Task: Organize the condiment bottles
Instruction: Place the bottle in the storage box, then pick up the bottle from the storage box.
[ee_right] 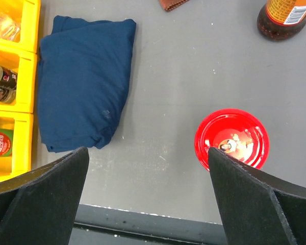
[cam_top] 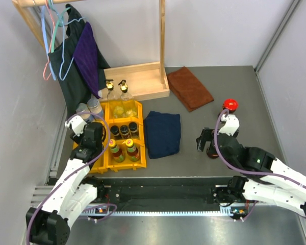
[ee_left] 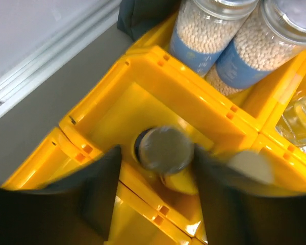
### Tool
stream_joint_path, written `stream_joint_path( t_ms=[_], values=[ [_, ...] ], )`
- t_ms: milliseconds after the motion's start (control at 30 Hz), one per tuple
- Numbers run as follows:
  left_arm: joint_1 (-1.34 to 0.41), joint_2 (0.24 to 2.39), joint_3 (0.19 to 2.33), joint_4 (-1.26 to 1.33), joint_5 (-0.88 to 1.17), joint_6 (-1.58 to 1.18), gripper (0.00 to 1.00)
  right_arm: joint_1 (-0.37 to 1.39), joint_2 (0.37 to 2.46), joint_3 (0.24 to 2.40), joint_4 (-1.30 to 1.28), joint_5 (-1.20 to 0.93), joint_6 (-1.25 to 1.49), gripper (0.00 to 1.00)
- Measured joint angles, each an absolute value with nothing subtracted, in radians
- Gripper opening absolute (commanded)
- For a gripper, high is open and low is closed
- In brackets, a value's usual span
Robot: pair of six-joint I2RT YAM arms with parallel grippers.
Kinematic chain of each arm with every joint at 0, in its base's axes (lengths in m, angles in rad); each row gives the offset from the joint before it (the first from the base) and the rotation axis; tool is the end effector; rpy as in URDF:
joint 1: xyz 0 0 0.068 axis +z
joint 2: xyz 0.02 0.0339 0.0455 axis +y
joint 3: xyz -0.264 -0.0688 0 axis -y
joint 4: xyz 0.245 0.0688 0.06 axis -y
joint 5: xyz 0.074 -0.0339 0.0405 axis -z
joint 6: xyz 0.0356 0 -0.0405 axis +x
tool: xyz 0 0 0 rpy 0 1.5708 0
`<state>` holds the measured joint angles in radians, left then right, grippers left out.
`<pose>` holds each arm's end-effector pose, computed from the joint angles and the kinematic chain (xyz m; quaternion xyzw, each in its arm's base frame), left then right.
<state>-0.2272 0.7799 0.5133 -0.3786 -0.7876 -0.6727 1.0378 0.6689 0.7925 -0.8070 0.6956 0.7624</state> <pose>0.1651 -0.0123 0.2329 -0.3496 0.7681 0.1299 0.5206 0.0843 0.0980 0.3030 0.0284 0.8611 0.1248 0.4920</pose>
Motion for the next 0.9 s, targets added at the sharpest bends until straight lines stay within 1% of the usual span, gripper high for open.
stream_joint_path(
  t_ms=[33, 100, 133, 333, 700, 900],
  values=[
    [-0.228, 0.775, 0.508, -0.382, -0.776, -0.676, 0.89, 1.038, 0.664, 0.793, -0.813, 0.695, 0.763, 0.99],
    [-0.228, 0.772, 0.502, -0.392, -0.764, -0.68, 0.97, 1.038, 0.661, 0.793, -0.821, 0.694, 0.763, 0.99],
    [-0.224, 0.768, 0.503, -0.393, -0.764, -0.687, 0.99, 1.038, 0.657, 0.793, -0.826, 0.695, 0.763, 0.99],
    [-0.224, 0.736, 0.542, -0.458, -0.748, -0.699, 0.99, 1.038, 0.655, 0.793, -0.864, 0.707, 0.773, 0.99],
    [-0.224, 0.601, 0.664, -0.542, -0.748, -0.691, 0.99, 1.038, 0.643, 0.793, -0.909, 0.725, 0.812, 0.99],
    [-0.224, 0.614, 0.67, -0.538, -0.715, -0.654, 0.99, 1.038, 0.641, 0.793, -0.908, 0.724, 0.816, 0.99]
  ],
)
